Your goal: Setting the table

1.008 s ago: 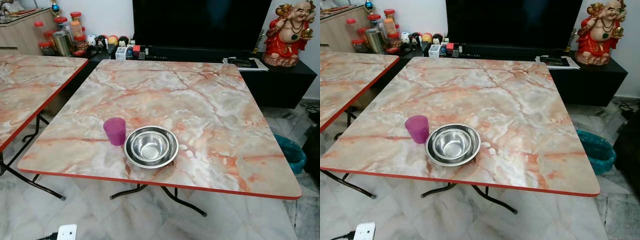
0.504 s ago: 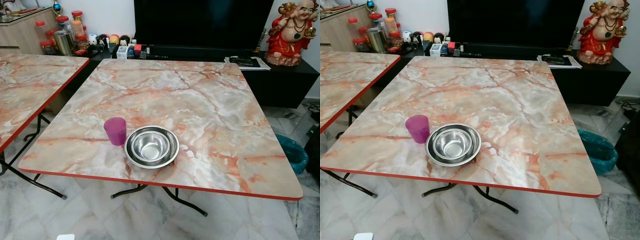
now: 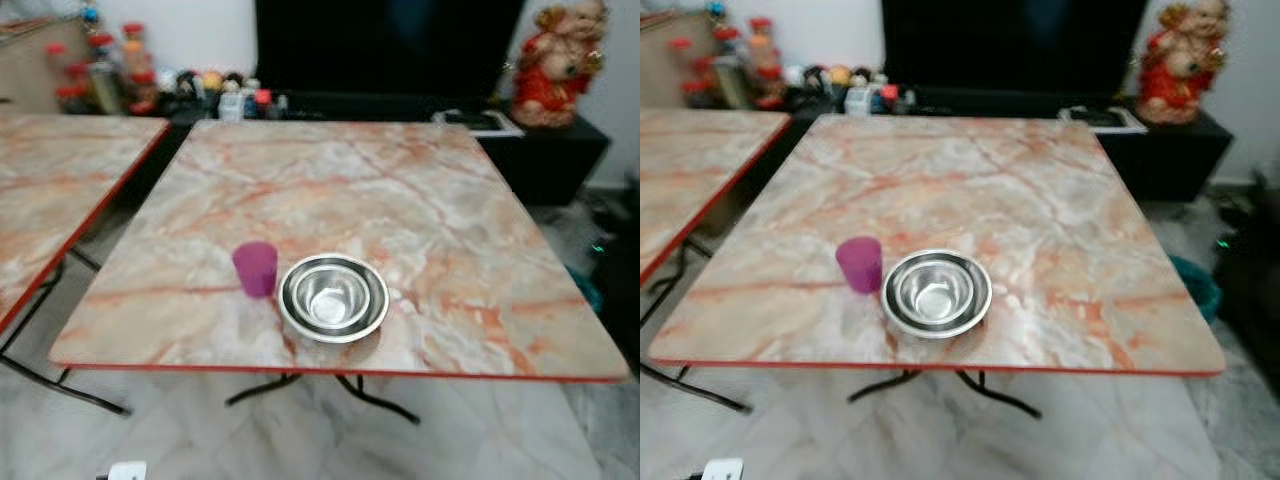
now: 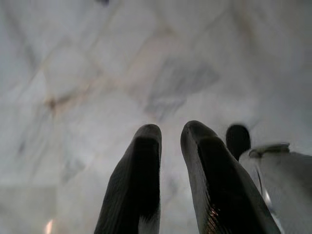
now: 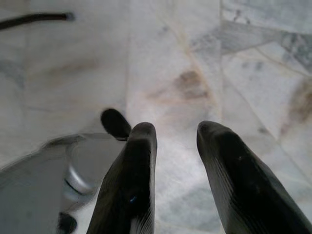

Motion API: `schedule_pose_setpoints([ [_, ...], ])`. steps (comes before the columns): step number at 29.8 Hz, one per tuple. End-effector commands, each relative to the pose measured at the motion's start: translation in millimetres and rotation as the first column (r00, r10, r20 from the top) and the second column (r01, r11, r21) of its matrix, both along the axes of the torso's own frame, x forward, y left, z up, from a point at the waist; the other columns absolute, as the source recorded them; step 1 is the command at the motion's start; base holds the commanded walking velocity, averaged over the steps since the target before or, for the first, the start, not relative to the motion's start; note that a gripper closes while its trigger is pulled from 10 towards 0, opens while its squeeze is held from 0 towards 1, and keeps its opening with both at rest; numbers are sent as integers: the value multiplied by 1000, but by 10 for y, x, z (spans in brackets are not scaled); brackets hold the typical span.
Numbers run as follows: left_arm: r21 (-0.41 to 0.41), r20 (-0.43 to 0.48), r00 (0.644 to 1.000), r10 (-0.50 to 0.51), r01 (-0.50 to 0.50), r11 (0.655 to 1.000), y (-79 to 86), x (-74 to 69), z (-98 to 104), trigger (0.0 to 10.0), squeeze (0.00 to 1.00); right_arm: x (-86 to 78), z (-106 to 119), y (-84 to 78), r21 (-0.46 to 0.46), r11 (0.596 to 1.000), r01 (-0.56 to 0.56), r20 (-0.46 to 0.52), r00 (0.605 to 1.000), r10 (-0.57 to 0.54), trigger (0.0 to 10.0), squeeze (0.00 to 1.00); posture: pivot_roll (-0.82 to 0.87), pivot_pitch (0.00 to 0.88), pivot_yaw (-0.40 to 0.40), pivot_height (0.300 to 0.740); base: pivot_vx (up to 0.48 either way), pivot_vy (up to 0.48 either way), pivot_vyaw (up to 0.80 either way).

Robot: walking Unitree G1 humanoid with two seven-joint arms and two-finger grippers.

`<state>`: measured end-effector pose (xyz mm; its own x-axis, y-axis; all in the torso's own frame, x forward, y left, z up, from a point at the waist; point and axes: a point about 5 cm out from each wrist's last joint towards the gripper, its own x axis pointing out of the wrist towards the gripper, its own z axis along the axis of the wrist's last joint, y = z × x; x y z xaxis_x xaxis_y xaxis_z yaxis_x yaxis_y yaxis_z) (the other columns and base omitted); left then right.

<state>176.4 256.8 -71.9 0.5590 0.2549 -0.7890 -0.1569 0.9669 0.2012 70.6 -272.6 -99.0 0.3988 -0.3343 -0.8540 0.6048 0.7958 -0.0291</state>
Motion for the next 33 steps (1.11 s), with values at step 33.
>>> schedule_pose_setpoints([
  [33,30,-25,1000,11,-10,1000,117,-65,6,10000,0,81,-10,93,20,1000,3,39,999,-4,10000,0,22,64,-11,740,0,236,-102],
])
